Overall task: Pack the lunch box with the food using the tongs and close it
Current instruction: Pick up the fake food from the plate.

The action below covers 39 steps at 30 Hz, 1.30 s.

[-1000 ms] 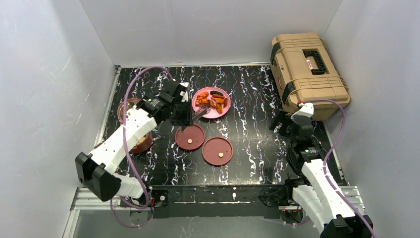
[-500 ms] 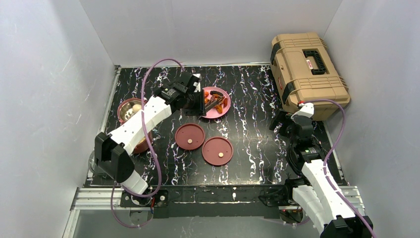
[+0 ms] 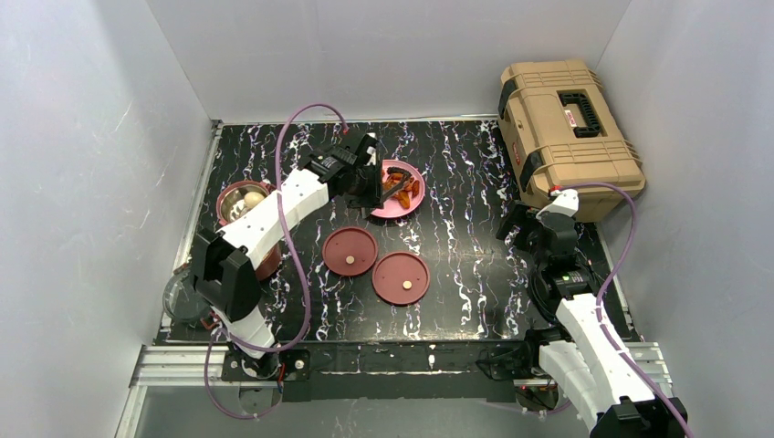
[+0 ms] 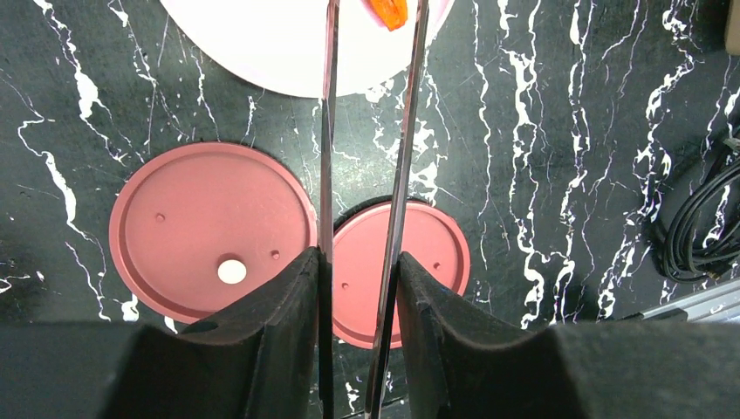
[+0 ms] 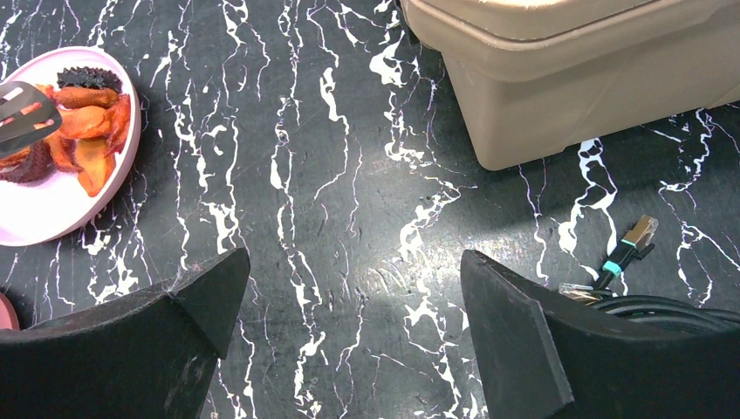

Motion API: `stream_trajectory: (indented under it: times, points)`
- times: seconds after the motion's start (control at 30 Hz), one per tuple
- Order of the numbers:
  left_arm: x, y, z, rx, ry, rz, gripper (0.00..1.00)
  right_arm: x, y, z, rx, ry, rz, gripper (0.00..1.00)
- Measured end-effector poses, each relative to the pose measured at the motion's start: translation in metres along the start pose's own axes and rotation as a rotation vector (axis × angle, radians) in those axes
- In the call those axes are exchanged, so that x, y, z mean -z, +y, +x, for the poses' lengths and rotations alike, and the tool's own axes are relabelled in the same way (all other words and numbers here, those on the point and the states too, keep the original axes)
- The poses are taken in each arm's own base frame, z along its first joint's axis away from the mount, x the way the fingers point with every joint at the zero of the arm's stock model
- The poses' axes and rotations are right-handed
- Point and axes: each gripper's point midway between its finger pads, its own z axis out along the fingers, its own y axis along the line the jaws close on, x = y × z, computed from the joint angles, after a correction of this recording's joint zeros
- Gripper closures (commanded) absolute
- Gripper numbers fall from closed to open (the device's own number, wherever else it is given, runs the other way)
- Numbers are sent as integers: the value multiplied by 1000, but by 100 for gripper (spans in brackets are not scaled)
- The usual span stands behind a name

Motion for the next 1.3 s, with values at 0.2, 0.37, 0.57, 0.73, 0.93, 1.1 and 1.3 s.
stream_trajectory:
  times: [0.2, 0.37, 0.57, 0.73, 0.93, 1.1, 1.3]
  points:
    - [-8, 0, -2, 0, 6, -9, 65, 0, 0, 0, 0, 0, -1, 0]
    - [-17, 1, 1, 0, 26, -19, 65, 0, 0, 0, 0, 0, -1, 0]
    - [-21, 0, 2, 1, 33, -18, 66, 0, 0, 0, 0, 0, -1, 0]
    - [-22, -3, 0, 3, 30, -8, 67, 0, 0, 0, 0, 0, -1, 0]
    - [-25, -2, 2, 3, 40, -10, 67, 0, 0, 0, -1, -1, -1, 0]
    - [-31, -2, 3, 3, 50, -15, 70, 1, 1, -2, -3, -7, -4, 0]
    - [-35, -3, 3, 6, 51, -10, 76, 1, 1, -2, -4, -7, -4, 0]
